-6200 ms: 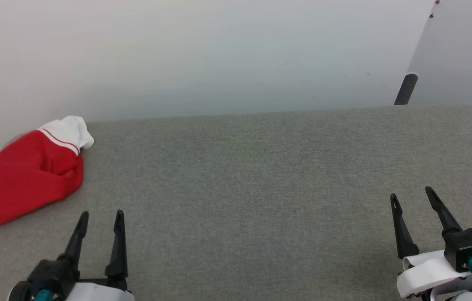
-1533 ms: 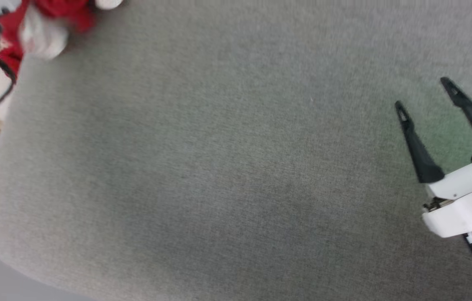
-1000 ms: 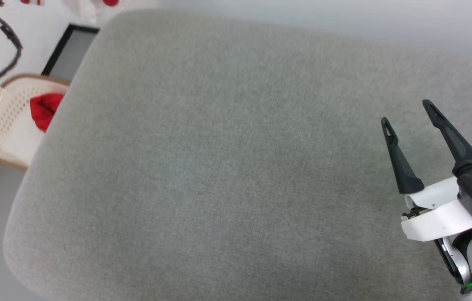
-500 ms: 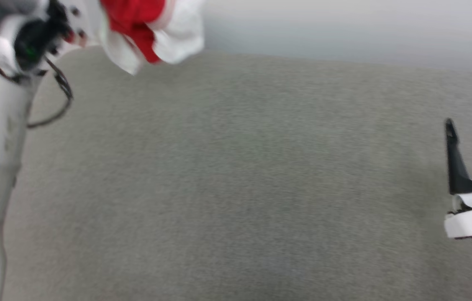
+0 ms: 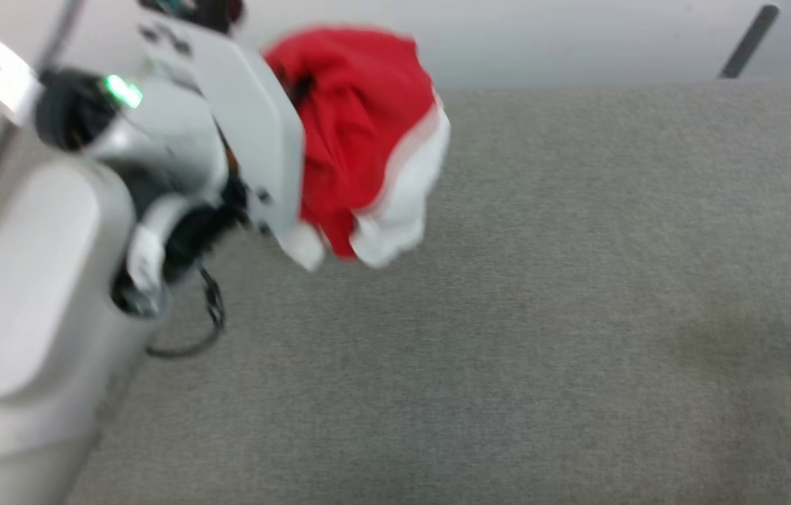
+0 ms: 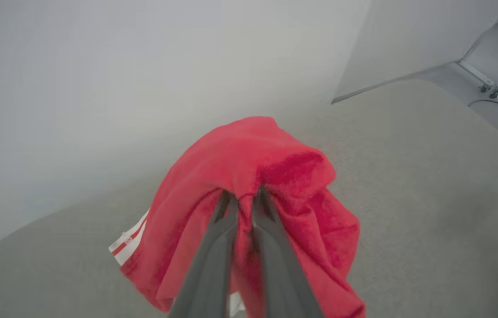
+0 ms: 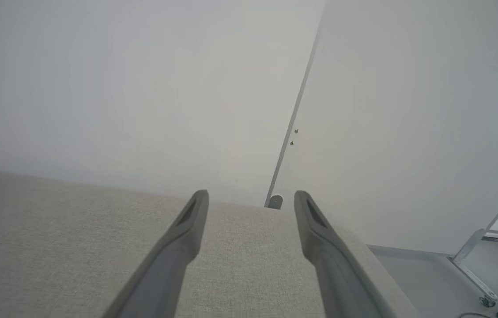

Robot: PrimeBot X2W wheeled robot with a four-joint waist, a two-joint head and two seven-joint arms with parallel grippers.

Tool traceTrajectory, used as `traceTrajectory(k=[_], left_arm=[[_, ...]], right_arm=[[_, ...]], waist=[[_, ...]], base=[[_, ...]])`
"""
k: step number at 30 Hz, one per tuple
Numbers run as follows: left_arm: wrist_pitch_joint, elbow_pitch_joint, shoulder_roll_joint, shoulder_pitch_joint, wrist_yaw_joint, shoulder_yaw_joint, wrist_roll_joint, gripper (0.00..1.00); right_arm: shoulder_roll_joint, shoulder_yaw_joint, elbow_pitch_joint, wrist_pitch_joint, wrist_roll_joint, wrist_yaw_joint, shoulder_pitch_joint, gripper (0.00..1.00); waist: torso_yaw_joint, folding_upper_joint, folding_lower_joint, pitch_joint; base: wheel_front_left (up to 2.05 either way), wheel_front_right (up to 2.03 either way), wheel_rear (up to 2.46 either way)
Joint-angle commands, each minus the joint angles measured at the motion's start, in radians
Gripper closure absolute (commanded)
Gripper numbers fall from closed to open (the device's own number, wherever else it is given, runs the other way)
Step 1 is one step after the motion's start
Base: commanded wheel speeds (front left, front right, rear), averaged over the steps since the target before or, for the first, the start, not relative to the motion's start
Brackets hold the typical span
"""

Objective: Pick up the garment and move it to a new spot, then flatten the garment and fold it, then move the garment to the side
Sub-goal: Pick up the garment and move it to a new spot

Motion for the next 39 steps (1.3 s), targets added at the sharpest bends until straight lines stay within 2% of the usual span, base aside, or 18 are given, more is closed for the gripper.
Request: traceTrajectory(k=[1, 7, 12, 15, 23, 24, 25, 26, 34, 39], left_arm=[[0.012, -0.024, -0.005, 0.031, 0.014, -0.012, -0.002, 1.0], [0.074, -0.09, -0.015, 0.149, 0.075, -0.059, -0.022, 1.0], [0.103, -0.088, -0.025, 0.248, 0.1, -0.099, -0.045, 1.0], [0.108, -0.056, -0.022, 0.292, 0.102, -0.116, -0.054, 1.0], [0.088, 0.038, -0.038, 0.347, 0.058, -0.122, -0.108, 1.0], [0.082, 0.048, -0.041, 0.351, 0.051, -0.123, -0.112, 0.92], [0.075, 0.054, -0.039, 0.348, 0.043, -0.121, -0.114, 0.21], [0.073, 0.062, -0.038, 0.349, 0.037, -0.12, -0.119, 0.0], [0.048, 0.034, -0.013, 0.346, 0.031, -0.091, -0.124, 0.0], [-0.039, -0.012, 0.011, 0.379, 0.014, -0.049, -0.121, 0.0]], right_arm=[[0.011, -0.009, 0.01, -0.008, -0.01, -0.001, 0.012, 0.0], [0.038, -0.02, 0.055, -0.025, -0.016, -0.001, 0.004, 0.0], [0.048, -0.014, 0.104, -0.039, -0.012, -0.001, -0.014, 0.0], [0.054, -0.01, 0.123, -0.045, -0.009, -0.001, -0.023, 0.0], [0.058, 0.033, 0.165, -0.053, -0.007, -0.001, -0.029, 0.0], [0.057, 0.04, 0.171, -0.053, -0.006, -0.001, -0.029, 0.0], [0.055, 0.048, 0.174, -0.053, -0.005, -0.001, -0.03, 0.0], [0.053, 0.053, 0.177, -0.054, -0.005, -0.001, -0.029, 0.0], [0.032, 0.094, 0.187, -0.055, 0.008, -0.001, -0.004, 0.0], [0.02, 0.122, 0.179, -0.056, 0.02, -0.001, 0.018, 0.0]], waist=[[-0.028, 0.0, 0.0, 0.022], [-0.06, 0.0, 0.0, 0.044], [-0.078, 0.0, 0.0, 0.056], [-0.085, 0.0, 0.0, 0.059], [-0.094, 0.0, 0.0, 0.036], [-0.094, 0.0, 0.0, 0.029], [-0.094, 0.0, 0.0, 0.024], [-0.093, 0.0, 0.0, 0.015], [-0.076, 0.0, 0.0, -0.058], [-0.065, 0.0, 0.0, -0.109]], base=[[0.0, 0.0, 0.0], [0.0, 0.0, 0.0], [0.0, 0.0, 0.0], [0.0, 0.0, 0.0], [0.0, 0.0, 0.0], [0.0, 0.0, 0.0], [0.0, 0.0, 0.0], [0.0, 0.0, 0.0], [0.0, 0.0, 0.0], [0.0, 0.0, 0.0]])
